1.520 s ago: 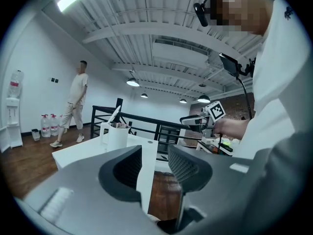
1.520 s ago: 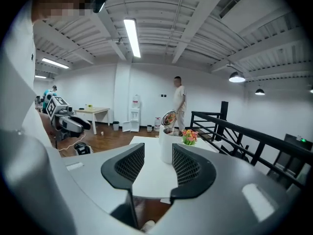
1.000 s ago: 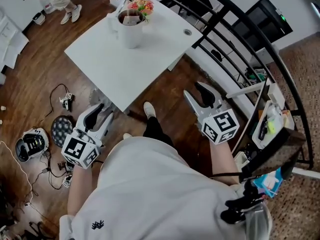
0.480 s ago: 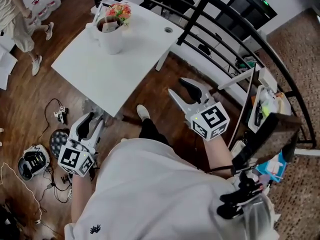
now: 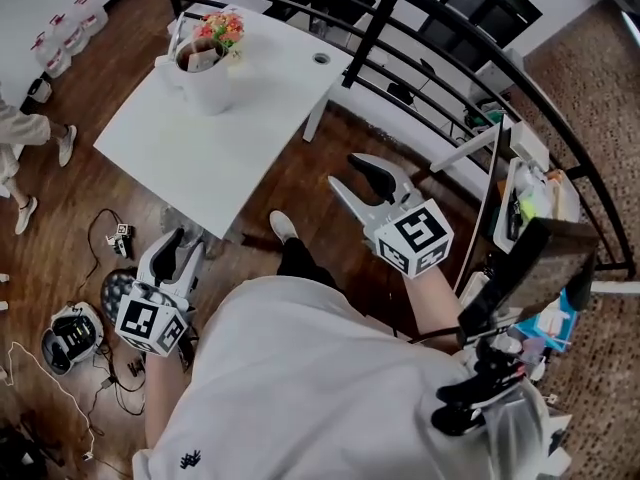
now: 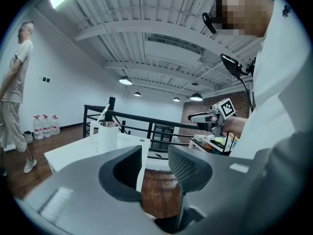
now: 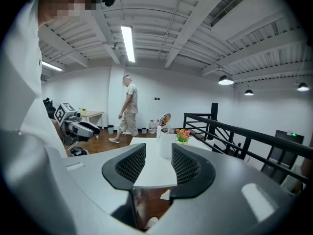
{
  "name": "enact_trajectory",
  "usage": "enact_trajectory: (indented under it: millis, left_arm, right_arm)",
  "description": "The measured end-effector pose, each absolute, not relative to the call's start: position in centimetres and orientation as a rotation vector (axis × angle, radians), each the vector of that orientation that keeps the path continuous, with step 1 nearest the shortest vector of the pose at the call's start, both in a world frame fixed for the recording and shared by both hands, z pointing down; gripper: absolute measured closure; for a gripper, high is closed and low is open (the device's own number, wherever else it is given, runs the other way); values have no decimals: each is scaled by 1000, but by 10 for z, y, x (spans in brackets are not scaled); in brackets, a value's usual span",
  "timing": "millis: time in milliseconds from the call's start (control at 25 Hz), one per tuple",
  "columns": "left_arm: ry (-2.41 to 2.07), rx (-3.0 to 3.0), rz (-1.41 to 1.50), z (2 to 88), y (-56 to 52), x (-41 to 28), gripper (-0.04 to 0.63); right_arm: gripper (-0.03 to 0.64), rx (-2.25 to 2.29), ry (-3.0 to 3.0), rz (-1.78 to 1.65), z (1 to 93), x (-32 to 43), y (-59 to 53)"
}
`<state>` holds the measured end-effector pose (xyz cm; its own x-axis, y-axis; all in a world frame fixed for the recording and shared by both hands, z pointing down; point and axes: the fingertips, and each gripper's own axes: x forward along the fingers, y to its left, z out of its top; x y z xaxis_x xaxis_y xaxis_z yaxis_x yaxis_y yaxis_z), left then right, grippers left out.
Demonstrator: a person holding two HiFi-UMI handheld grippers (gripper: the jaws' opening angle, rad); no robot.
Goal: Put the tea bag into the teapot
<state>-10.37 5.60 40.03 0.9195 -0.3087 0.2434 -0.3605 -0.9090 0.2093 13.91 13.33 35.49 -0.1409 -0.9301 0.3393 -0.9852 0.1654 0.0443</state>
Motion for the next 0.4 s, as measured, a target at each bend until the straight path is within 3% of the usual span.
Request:
enact_trajectory:
  millis: [400]
  left_arm:
    - [-492,2823,306,403,53,-101,451]
  right_arm:
    - [463,1821,-2146,282,359,141,128]
